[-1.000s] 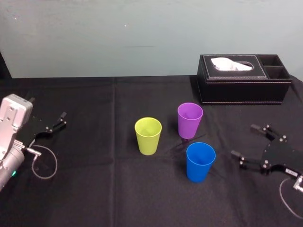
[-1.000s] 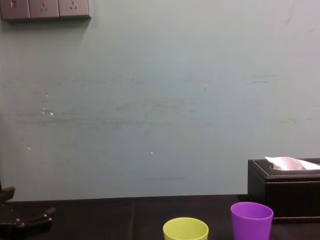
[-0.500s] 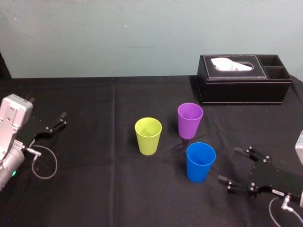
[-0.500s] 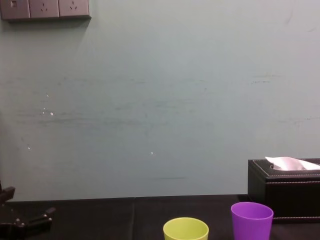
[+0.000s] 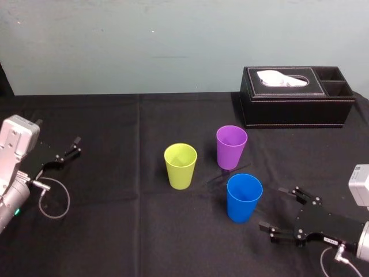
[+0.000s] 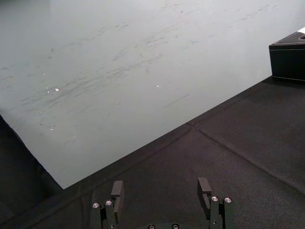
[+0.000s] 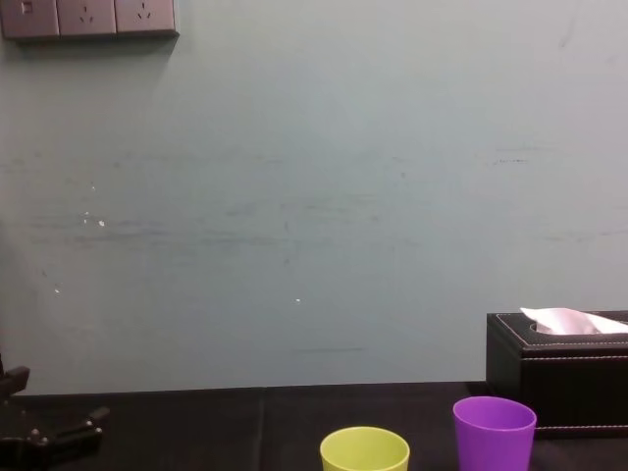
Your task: Stack the three plastic cups sequentially using one hand.
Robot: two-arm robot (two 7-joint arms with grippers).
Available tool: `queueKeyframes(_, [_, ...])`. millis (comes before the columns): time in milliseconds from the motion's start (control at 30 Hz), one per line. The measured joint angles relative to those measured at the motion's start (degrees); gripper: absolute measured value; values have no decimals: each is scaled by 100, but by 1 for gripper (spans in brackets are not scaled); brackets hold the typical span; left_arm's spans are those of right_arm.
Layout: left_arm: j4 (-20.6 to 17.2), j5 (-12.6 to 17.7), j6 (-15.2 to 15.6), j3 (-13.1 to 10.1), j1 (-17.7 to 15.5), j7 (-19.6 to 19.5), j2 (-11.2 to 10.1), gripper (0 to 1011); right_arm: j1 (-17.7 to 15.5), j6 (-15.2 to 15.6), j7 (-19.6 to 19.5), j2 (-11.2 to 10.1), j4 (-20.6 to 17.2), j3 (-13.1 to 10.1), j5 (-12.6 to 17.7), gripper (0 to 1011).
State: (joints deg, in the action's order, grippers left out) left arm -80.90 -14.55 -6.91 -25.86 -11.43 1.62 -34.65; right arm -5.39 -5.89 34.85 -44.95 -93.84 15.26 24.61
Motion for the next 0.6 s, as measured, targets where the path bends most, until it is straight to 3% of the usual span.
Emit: queueKeyframes(600, [0,0,0,0,0,0,0,1010,292,162,152,236,199,162,25,1000])
